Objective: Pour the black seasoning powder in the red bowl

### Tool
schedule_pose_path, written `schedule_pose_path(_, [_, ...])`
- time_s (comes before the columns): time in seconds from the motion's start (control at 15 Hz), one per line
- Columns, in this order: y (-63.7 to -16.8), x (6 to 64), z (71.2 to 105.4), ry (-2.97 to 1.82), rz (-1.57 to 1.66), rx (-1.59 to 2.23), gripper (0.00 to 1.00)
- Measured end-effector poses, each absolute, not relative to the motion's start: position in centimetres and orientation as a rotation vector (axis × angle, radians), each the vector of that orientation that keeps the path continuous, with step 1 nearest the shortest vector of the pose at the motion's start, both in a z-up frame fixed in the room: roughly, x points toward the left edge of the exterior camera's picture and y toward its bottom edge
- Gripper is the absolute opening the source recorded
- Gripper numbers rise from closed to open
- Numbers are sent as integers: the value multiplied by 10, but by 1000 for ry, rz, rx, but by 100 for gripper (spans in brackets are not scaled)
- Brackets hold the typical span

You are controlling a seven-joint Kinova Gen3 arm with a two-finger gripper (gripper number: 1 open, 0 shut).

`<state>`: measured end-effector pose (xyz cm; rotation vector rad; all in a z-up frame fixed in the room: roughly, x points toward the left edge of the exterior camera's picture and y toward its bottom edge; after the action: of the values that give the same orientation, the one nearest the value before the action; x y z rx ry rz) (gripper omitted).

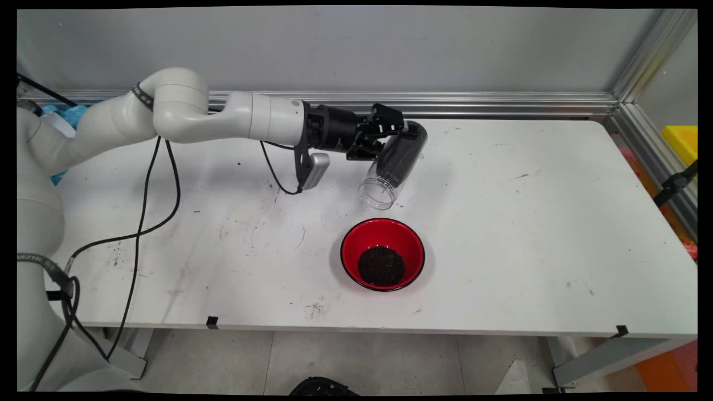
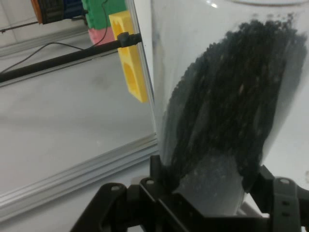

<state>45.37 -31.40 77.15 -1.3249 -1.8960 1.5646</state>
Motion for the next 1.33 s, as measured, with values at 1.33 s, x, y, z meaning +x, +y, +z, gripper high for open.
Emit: schedule_pose_path(1.33, [-303,433,758,-1757,1773,-1499,0])
